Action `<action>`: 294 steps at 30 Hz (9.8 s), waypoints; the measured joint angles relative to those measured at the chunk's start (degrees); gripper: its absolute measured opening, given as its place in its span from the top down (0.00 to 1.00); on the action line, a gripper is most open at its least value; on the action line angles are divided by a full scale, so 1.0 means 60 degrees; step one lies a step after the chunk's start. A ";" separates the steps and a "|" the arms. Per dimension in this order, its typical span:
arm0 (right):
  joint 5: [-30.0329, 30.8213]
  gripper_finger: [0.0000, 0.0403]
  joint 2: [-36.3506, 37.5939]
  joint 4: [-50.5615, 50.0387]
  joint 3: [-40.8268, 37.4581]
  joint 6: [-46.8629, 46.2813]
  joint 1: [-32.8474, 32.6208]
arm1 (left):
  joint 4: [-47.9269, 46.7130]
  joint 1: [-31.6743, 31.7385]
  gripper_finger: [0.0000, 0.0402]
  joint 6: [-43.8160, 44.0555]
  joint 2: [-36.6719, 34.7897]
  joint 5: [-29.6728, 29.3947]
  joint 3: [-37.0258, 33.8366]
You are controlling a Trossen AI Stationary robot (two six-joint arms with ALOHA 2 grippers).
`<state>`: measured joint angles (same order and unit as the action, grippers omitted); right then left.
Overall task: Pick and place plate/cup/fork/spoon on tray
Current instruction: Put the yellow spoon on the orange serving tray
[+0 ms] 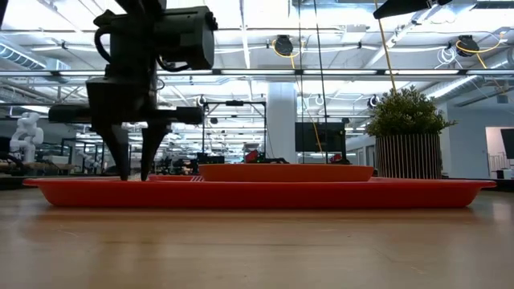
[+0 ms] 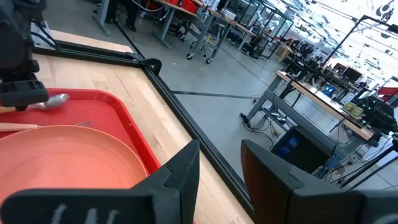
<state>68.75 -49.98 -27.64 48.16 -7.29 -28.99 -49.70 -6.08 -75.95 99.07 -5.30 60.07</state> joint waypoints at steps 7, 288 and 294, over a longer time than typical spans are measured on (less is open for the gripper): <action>0.0000 0.73 0.0000 0.0000 0.0000 0.0033 0.0000 | -0.0036 0.0045 0.63 0.0255 -0.0002 -0.1001 0.0020; -0.5519 0.73 -0.0297 -0.0231 -0.0477 -0.0168 0.3198 | -0.1275 0.0912 0.63 2.7272 0.1349 0.0176 0.1020; -0.5519 0.73 -0.0298 -0.0233 -0.0477 -0.0165 0.3198 | -0.1330 0.0791 0.63 2.7375 0.1344 0.0521 0.1020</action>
<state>35.64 -51.76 -29.04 45.30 -8.28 -9.80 -57.68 -1.33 88.30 107.13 -2.18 66.19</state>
